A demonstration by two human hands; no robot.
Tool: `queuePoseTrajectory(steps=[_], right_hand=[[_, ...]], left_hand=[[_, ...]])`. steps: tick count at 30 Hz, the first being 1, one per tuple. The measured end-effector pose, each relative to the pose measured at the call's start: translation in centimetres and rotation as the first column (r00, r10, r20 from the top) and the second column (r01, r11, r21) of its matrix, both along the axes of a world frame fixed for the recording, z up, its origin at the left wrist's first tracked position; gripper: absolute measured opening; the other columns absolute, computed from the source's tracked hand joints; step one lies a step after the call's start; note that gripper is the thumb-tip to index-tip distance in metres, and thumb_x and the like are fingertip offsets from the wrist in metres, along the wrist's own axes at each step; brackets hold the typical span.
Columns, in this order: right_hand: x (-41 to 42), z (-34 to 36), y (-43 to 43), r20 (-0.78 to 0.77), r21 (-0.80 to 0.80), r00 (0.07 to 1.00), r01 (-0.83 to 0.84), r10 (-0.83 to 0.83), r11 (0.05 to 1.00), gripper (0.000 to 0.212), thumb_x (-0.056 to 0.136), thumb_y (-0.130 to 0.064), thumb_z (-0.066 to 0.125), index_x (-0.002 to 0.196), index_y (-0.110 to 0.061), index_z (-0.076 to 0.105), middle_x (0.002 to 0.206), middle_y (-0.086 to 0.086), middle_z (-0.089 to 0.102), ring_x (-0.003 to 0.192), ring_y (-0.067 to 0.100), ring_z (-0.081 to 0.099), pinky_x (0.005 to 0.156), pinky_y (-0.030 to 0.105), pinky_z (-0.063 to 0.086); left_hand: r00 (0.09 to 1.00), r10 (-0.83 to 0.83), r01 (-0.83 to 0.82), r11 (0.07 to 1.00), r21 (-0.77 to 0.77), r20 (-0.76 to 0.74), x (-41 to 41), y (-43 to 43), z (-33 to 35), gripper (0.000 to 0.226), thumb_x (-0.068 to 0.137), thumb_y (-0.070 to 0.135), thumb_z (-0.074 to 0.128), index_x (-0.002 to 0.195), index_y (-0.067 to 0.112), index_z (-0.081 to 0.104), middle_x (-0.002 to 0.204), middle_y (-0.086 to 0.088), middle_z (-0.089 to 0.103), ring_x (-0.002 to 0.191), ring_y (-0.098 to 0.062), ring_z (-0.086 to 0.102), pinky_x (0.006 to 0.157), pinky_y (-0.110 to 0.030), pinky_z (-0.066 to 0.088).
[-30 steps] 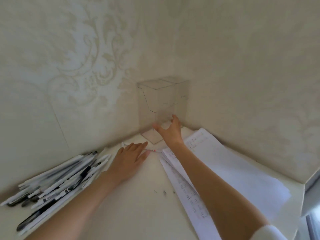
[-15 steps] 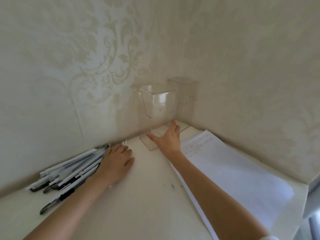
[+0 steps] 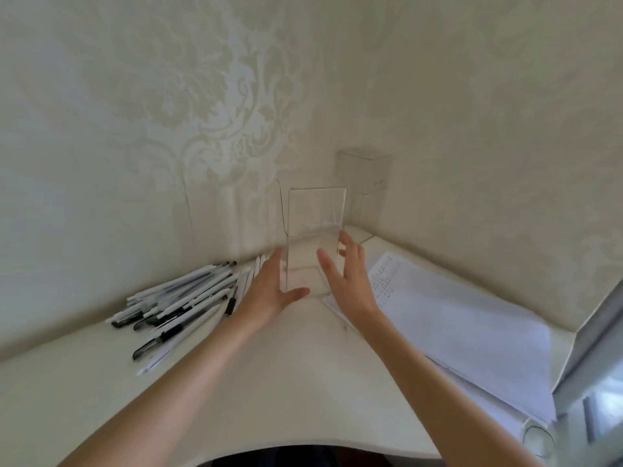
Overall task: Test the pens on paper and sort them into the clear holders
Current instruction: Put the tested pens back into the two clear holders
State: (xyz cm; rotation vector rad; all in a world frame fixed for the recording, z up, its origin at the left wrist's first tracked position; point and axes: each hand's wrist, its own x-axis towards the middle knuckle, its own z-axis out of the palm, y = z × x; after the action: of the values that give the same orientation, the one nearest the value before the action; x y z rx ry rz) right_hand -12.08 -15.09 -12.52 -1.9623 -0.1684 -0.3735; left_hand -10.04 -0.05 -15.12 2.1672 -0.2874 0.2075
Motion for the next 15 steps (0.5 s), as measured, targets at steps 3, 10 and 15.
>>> queuePoseTrajectory(steps=[3, 10, 15], right_hand=[[0.2, 2.4, -0.8, -0.018, 0.097, 0.996, -0.082, 0.084, 0.992, 0.068, 0.093, -0.051, 0.047, 0.15, -0.025, 0.019, 0.154, -0.009, 0.021, 0.136, 0.0, 0.022, 0.114, 0.027, 0.02], [-0.4, 4.4, -1.3, 0.021, 0.198, 0.991, -0.132, 0.131, 0.971, 0.061, 0.092, -0.018, 0.057, 0.146, -0.026, 0.029, 0.135, -0.019, 0.031, 0.125, 0.0, 0.028, 0.102, 0.02, 0.022], [1.4, 8.1, -1.1, 0.172, 0.218, 0.971, -0.201, 0.165, 0.955, 0.083, 0.08, -0.031, 0.066, 0.148, -0.035, 0.019, 0.15, -0.018, 0.024, 0.134, -0.005, 0.021, 0.102, 0.012, 0.018]], left_hand=[[0.998, 0.038, -0.033, 0.993, -0.114, 0.04, 0.6, -1.2, 0.3, 0.108, 0.072, 0.027, 0.078, 0.147, 0.014, 0.001, 0.147, 0.002, 0.022, 0.136, -0.015, 0.022, 0.106, -0.022, 0.019], [0.998, 0.038, -0.023, 0.97, -0.241, 0.057, 1.8, -2.6, 1.2, 0.102, 0.077, 0.024, 0.074, 0.148, 0.015, 0.001, 0.154, -0.008, 0.017, 0.14, -0.02, 0.019, 0.114, -0.041, 0.018], [0.998, -0.003, 0.015, 0.976, -0.219, 0.057, 2.2, -2.3, 1.1, 0.102, 0.079, 0.025, 0.073, 0.147, 0.015, -0.002, 0.155, -0.003, 0.009, 0.14, -0.013, 0.013, 0.106, -0.019, 0.012]])
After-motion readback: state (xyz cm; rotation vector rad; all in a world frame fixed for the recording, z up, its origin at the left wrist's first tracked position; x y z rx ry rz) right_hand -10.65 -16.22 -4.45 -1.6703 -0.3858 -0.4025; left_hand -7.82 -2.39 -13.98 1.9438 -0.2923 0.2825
